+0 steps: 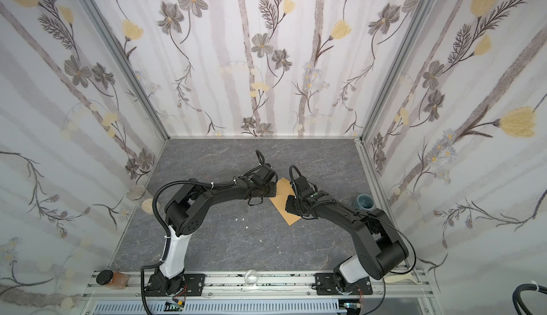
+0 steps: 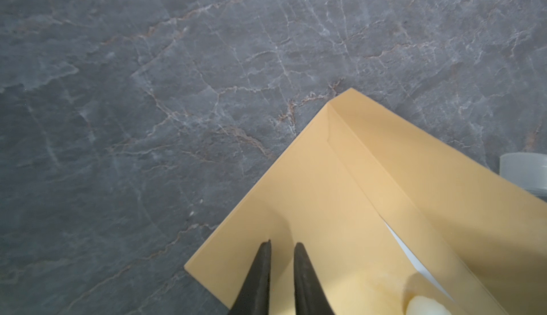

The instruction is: Place the letter into the envelope and seal it

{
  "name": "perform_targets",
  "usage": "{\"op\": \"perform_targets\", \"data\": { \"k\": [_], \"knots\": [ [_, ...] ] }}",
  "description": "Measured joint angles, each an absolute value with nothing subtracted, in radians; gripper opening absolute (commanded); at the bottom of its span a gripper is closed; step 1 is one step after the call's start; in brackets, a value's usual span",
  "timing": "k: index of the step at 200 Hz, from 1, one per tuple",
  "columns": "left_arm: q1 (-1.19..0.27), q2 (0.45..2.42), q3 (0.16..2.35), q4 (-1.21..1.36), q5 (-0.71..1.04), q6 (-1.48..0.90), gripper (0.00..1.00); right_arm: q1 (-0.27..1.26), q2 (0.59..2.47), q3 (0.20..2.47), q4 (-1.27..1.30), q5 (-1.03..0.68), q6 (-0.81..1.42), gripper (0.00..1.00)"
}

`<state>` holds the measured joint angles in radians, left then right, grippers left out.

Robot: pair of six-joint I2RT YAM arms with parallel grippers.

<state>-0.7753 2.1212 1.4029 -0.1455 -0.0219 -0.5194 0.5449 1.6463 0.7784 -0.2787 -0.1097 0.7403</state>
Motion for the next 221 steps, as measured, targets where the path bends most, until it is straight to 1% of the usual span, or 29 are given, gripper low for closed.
{"op": "perform_targets", "data": {
  "k": [56,97,144,168,176,193,213,221],
  "knots": [
    [-0.765,2.129,1.415,-0.145,-0.006,-0.497,0.18,0.565,1.608,0.733,-0.245,-0.120,0.775,0.00],
    [-0.753,2.127,1.427,-0.154,0.012,-0.475,0.19,0.566,1.529,0.789,-0.337,-0.123,0.785,0.00],
    [-0.720,2.068,1.475,-0.150,0.115,-0.516,0.23,0.561,1.463,0.811,-0.378,-0.098,0.784,0.00],
    [-0.702,2.031,1.486,-0.130,0.200,-0.576,0.25,0.560,1.416,0.801,-0.386,-0.089,0.782,0.00],
    [-0.690,2.018,1.478,-0.116,0.237,-0.606,0.27,0.560,1.395,0.799,-0.389,-0.078,0.775,0.00],
    [-0.651,1.976,1.433,-0.078,0.300,-0.689,0.35,0.558,1.348,0.799,-0.383,-0.053,0.755,0.00],
    [-0.614,1.920,1.367,-0.009,0.387,-0.797,0.40,0.558,1.311,0.802,-0.362,-0.014,0.720,0.00],
    [-0.608,1.895,1.336,0.033,0.430,-0.843,0.44,0.558,1.299,0.803,-0.347,0.002,0.703,0.00]
  ]
}}
